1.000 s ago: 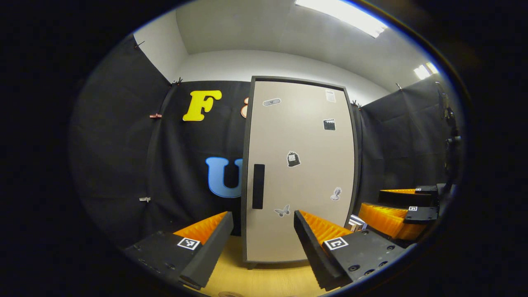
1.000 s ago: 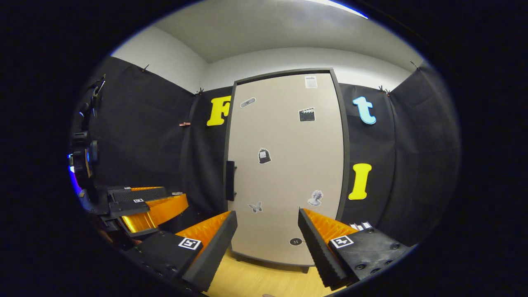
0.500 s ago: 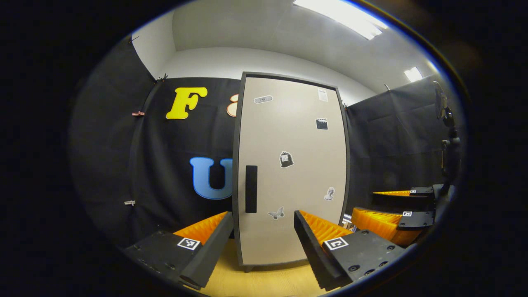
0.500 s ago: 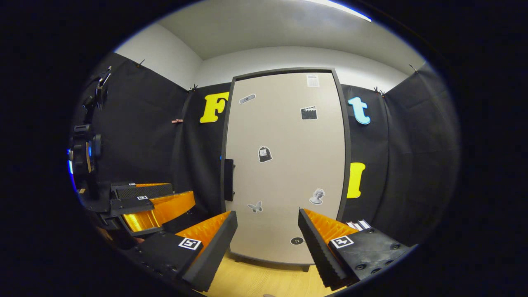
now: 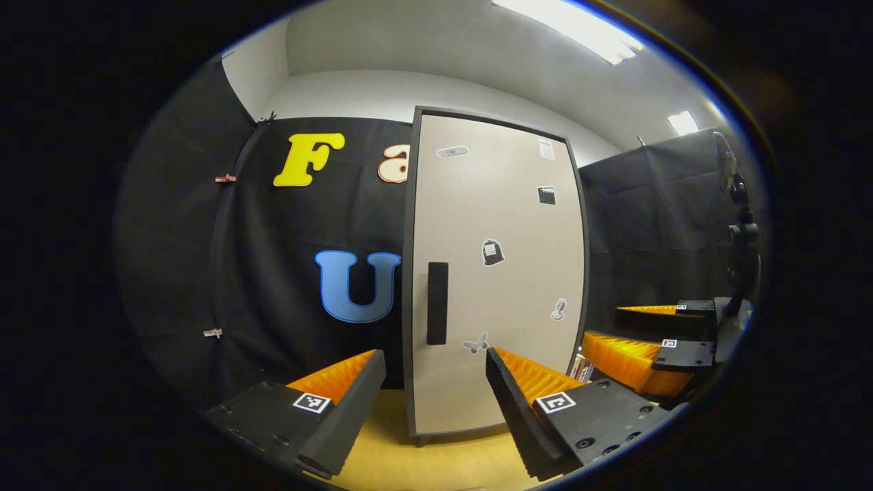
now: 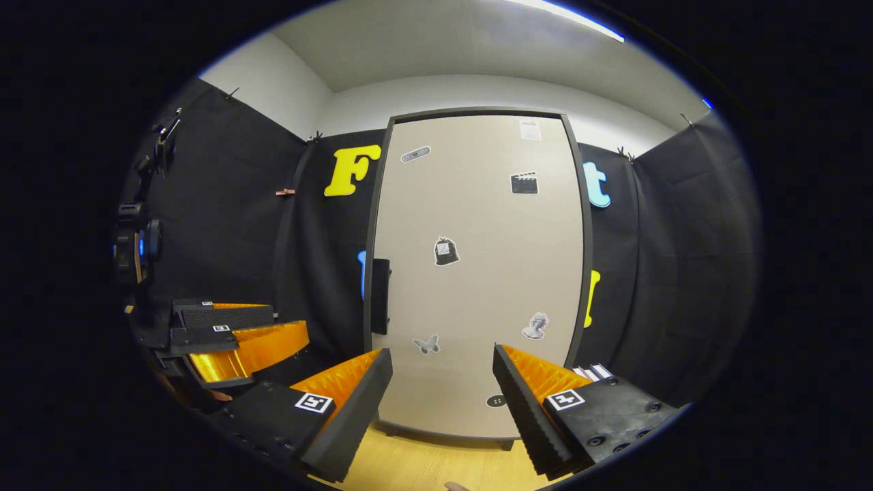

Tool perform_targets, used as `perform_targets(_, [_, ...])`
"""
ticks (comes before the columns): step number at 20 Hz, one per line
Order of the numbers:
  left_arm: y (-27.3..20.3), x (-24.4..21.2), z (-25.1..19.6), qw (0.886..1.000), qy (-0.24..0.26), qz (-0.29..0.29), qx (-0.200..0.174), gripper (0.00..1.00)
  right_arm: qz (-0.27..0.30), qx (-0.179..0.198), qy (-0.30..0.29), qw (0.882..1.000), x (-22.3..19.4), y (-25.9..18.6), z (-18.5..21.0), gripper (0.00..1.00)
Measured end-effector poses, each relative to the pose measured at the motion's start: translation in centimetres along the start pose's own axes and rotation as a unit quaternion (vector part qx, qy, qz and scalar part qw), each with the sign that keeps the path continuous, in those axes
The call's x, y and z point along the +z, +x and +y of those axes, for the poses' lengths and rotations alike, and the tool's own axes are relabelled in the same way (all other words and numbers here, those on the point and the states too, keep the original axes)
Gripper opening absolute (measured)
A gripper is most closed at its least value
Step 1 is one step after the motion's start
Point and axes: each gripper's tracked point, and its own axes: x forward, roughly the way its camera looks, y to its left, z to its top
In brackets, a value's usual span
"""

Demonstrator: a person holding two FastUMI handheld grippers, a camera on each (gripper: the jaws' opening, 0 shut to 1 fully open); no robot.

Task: Open the cabinet door with the right hand, grasp the bottle in the cabinet with the left hand and place it on the coaster, then close the cabinet door with the right hand.

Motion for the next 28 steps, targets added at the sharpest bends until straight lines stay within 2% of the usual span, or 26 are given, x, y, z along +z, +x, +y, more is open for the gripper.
perform_targets(9, [-1.6, 0.9, 7.1, 1.0, 0.005, -0.01, 0.025, 0.94, -0.019, 0.001, 0.012, 1.0, 1.0, 7.8, 6.1, 0.97])
perform_targets(14, [-2.5, 0.7, 11.4, 0.999, 0.004, -0.011, 0.044, 0.94, -0.029, -0.015, 0.029, 0.999, 1.3, 13.4, 8.6, 0.97])
perform_targets(20, [-2.8, -0.5, 16.1, 0.998, -0.012, -0.003, 0.064, 0.94, -0.02, -0.046, 0.009, 0.999, -0.8, 18.1, 9.6, 0.93])
perform_targets(23, [-2.9, -1.2, 17.9, 0.997, -0.02, 0.002, 0.073, 0.94, 0.0, -0.055, 0.015, 0.998, -2.1, 19.8, 9.8, 0.81])
perform_targets(24, [-2.9, -1.3, 18.4, 0.997, -0.022, 0.003, 0.075, 0.94, 0.004, -0.051, 0.018, 0.999, -2.3, 20.3, 10.1, 0.8])
perform_targets(26, [-3.0, -1.8, 19.1, 0.997, -0.024, 0.008, 0.078, 0.94, 0.007, -0.075, 0.009, 0.997, -2.7, 20.9, 9.6, 0.76])
perform_targets(27, [-3.1, -2.1, 19.7, 0.996, -0.024, 0.011, 0.083, 0.94, 0.005, -0.092, 0.0, 0.996, -2.8, 21.1, 9.0, 0.63])
perform_targets(28, [-3.3, -2.3, 20.3, 0.996, -0.024, 0.015, 0.088, 0.94, 0.002, -0.09, -0.003, 0.996, -2.8, 21.4, 9.2, 0.56])
